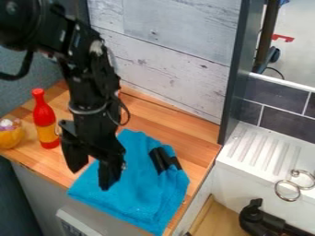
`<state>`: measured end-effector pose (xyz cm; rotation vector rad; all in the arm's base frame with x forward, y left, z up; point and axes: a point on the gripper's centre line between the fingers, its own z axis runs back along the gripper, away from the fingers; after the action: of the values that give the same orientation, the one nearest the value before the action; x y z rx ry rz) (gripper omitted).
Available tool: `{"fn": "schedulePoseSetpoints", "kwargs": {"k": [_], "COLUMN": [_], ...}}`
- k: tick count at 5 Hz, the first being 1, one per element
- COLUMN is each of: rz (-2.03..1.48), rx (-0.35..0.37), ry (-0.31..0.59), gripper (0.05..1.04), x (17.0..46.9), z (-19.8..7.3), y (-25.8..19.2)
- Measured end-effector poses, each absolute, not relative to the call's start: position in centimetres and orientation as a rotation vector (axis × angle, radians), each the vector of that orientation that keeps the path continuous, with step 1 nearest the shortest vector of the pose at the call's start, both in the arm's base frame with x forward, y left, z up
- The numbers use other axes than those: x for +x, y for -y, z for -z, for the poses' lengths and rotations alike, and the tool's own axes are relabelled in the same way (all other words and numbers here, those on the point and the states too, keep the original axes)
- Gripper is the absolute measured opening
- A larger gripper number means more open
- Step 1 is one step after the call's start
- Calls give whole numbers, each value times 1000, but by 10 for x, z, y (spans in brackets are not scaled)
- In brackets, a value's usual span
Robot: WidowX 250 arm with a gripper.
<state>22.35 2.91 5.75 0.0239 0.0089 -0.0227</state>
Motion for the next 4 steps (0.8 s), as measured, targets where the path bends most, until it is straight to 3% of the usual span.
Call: {"fn": "schedulePoseSetpoints", "kwargs": {"k": [1,4], "rz": [9,-61], "rx": [-8,-43], "ry": [-72,-92], "gripper": [1001,1001], "x": [231,258], "z": [-35,-6], "y": [-26,-15]}}
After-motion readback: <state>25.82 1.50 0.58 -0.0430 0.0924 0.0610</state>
